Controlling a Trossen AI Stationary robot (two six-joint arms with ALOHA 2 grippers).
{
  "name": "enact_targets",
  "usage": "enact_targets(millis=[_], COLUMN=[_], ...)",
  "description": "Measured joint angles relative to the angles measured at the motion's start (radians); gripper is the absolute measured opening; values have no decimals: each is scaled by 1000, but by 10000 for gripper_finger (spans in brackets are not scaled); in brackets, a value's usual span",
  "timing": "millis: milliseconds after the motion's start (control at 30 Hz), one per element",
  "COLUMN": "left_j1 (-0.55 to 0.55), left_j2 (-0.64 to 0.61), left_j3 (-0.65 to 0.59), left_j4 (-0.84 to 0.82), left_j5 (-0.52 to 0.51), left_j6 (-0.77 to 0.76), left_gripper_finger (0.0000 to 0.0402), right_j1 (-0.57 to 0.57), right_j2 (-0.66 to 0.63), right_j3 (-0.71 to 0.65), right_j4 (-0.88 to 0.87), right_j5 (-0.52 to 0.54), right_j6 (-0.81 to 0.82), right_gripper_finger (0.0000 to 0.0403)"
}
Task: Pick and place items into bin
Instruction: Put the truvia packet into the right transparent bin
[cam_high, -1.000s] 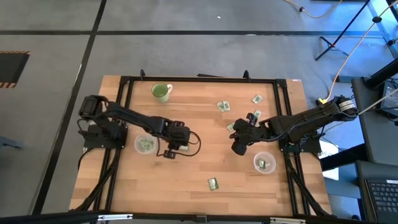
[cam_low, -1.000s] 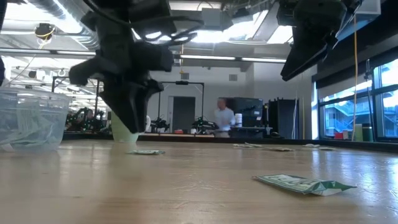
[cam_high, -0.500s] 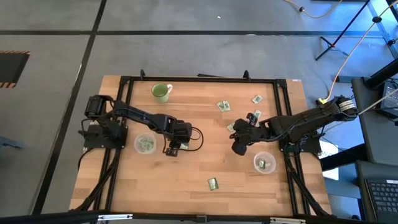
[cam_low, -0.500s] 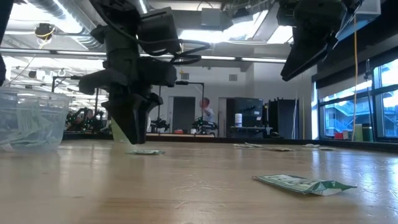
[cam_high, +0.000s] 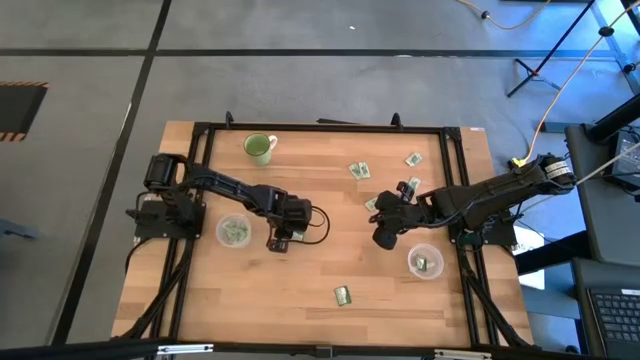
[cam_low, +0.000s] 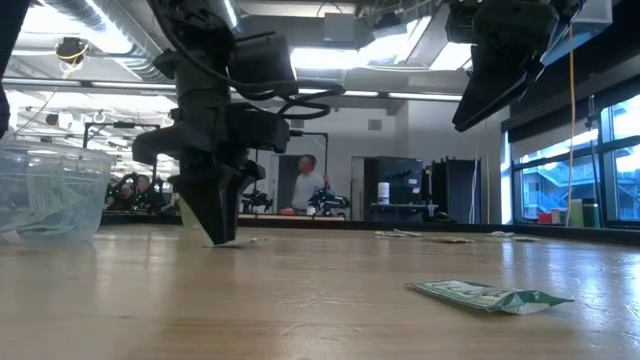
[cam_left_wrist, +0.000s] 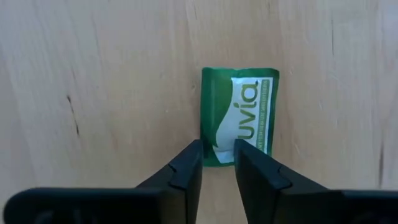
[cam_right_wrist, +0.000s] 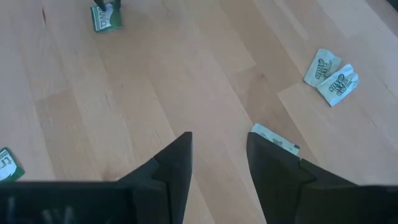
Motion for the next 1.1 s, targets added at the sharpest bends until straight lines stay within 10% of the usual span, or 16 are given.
enact_targets(millis=[767,1100], left_j1=[-4,-54], left_j2=[-112,-179], left_j3=[-14,-11], left_j4=[-24,116], left_j5=[-19,-311], left_j6=[3,4], left_gripper_finger=[4,3], right_j1=[22,18], right_j2=[24,222], right_j3=[-1,-1], right_j4=[275,622], right_j5=[-10,-11], right_j6=[-199,-237], right_gripper_finger=[155,155])
